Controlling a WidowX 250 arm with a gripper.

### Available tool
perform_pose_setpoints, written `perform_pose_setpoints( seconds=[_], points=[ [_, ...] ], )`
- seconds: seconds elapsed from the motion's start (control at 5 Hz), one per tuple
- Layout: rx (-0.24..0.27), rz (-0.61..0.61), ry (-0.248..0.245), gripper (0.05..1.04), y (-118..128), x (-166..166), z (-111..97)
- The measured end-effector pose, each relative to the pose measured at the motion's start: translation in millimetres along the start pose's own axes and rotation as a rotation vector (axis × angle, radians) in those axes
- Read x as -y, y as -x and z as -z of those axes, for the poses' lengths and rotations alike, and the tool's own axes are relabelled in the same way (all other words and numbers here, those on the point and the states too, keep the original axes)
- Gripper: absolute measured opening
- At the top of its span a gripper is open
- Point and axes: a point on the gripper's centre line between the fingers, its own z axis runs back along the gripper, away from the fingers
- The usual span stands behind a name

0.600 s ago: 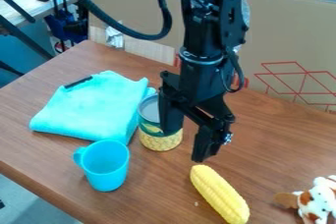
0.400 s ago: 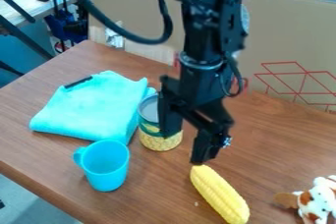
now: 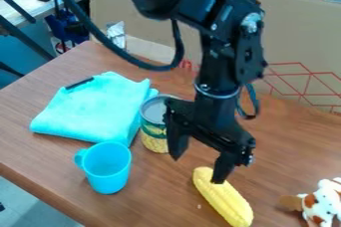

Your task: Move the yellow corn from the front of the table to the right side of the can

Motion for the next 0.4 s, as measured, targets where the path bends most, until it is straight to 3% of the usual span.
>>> perform_pose_setpoints(
  seconds=[0.2, 0.4],
  points=[
    [0.023, -0.164, 0.007, 1.001, 1.9, 14.9, -1.6],
    [0.031, -0.318, 0.097, 1.001, -4.5, 21.6, 3.6]
  ],
)
